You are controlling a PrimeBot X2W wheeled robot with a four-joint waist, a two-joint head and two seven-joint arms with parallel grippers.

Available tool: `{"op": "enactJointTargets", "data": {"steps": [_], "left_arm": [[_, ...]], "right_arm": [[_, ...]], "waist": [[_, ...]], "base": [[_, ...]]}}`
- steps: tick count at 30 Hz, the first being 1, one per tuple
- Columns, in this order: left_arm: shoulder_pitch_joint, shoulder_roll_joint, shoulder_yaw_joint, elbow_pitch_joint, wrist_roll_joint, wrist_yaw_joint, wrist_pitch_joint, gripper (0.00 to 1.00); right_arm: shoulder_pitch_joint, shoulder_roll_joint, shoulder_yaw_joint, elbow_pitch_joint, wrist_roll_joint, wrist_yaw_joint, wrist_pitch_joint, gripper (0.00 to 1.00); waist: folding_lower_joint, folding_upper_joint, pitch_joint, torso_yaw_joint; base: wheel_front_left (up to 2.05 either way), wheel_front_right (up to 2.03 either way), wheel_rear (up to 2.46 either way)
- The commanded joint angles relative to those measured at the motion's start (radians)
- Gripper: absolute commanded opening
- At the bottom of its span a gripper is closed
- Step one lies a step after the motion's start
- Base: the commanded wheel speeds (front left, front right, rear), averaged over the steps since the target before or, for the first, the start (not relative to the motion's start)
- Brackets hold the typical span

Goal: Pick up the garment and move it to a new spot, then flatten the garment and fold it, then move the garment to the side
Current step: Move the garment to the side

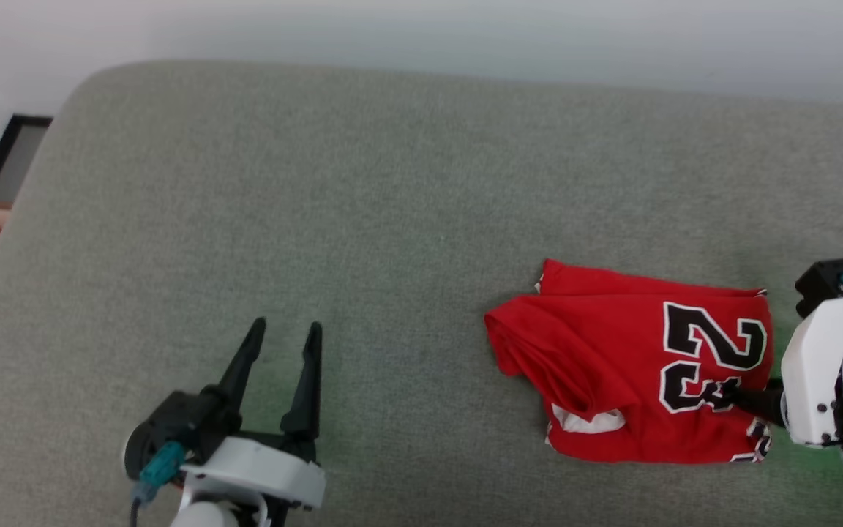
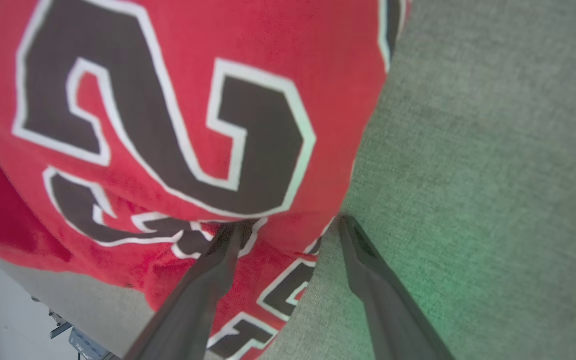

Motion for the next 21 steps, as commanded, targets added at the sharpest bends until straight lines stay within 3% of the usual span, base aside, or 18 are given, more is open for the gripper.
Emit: {"op": "enactJointTargets", "data": {"steps": [1,2,5,13,21], "left_arm": [[-0.018,-0.001,-0.005,0.006,-0.004,-0.002,0.000,1.00],[-0.027,-0.001,-0.008,0.013,-0.004,-0.002,0.000,1.00],[-0.050,-0.001,-0.017,0.033,-0.007,-0.002,0.000,1.00],[-0.071,0.026,-0.030,0.026,-0.021,-0.002,0.000,1.00],[-0.101,0.065,-0.054,-0.044,-0.022,-0.002,0.000,1.00]], "right_arm": [[-0.008,0.008,0.010,0.009,-0.007,0.000,0.005,1.00],[-0.009,0.015,0.014,0.014,-0.010,-0.001,-0.001,1.00],[-0.014,0.036,0.024,0.019,-0.017,-0.001,-0.030,0.02],[-0.013,0.032,-0.024,0.018,0.003,-0.001,-0.178,0.00],[0.017,-0.030,-0.180,0.038,0.024,-0.001,-0.307,0.00]], "waist": [[0.0000,-0.0001,0.035,0.019],[0.0000,-0.0001,0.041,0.019],[0.0000,-0.0001,0.050,0.020],[0.0000,-0.0001,0.043,-0.043],[0.0000,-0.0001,0.051,-0.170]], "base": [[0.00,0.00,0.00],[0.00,0.00,0.00],[0.00,0.00,0.00],[0.00,0.00,0.00],[0.00,0.00,0.00]]}}
